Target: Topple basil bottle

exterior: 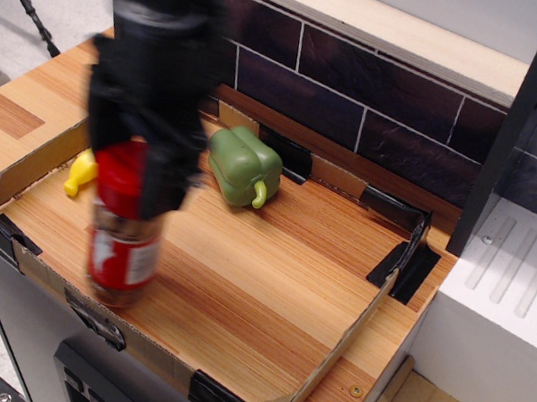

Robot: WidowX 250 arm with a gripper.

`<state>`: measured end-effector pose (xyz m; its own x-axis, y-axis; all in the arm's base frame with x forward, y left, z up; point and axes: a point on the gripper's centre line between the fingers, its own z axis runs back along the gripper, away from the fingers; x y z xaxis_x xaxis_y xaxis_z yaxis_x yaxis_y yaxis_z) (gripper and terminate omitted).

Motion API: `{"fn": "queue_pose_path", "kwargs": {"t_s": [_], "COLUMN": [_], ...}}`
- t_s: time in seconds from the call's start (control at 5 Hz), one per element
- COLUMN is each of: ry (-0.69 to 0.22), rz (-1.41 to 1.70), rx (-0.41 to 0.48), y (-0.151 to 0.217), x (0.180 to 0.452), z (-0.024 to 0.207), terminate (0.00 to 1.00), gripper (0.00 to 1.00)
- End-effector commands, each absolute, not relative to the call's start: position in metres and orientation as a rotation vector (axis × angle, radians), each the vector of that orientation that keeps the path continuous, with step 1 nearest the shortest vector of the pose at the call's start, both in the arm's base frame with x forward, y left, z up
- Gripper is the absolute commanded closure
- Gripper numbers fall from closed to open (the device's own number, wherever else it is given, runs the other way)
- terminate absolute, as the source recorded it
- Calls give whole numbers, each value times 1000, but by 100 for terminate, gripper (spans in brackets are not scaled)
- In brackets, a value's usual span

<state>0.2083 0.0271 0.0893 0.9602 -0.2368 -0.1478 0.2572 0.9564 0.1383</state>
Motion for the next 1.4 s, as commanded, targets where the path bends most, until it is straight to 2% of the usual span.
{"fn": "queue_pose_path", "kwargs": {"t_s": [0.0, 0.2, 0.4, 0.6, 0.8, 1.0, 1.2], "ry": [257, 299, 340, 282, 122, 11, -72], "rz": [-206, -227, -251, -281, -300, -290, -239], "rx": [382, 439, 442, 354, 145, 60, 25], "y": [4, -3, -9, -14, -21, -27, -26], "x": [230, 228, 232, 238, 247, 250, 253], "z": [80, 66, 55, 52, 54, 54, 55], "terminate": [0, 0, 0, 0, 0, 0, 0], "gripper": [100, 100, 100, 100, 100, 100, 0]}}
